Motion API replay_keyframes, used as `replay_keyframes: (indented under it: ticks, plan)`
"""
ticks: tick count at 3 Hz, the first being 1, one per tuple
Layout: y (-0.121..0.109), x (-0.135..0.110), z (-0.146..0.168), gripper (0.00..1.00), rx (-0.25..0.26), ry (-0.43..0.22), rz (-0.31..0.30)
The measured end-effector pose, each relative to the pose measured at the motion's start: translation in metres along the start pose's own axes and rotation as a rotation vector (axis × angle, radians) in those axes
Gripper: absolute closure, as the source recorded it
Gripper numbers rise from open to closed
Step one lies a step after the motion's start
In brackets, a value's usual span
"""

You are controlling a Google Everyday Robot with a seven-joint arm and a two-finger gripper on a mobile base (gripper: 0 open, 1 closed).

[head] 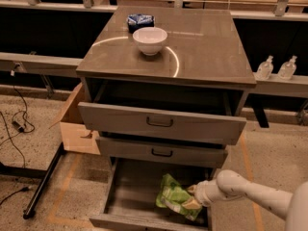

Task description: Pick green rice chip bag from bottom drawer and place on counter

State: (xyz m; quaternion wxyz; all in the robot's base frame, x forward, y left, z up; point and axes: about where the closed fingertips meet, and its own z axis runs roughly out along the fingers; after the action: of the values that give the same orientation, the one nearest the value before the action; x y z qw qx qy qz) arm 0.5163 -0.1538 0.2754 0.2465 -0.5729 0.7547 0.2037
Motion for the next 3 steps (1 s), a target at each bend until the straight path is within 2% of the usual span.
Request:
replay_keyframes:
  ticks: [1, 2, 3]
  plan:
    - [0.027, -0.032, -0.057, 1.0, 0.009, -0.068, -0.107]
    - [0.027, -0.067, -0.122, 1.0, 0.065, -0.196, -0.18]
    - [0.011, -0.099, -0.196, 1.0, 0.078, -0.403, -0.254]
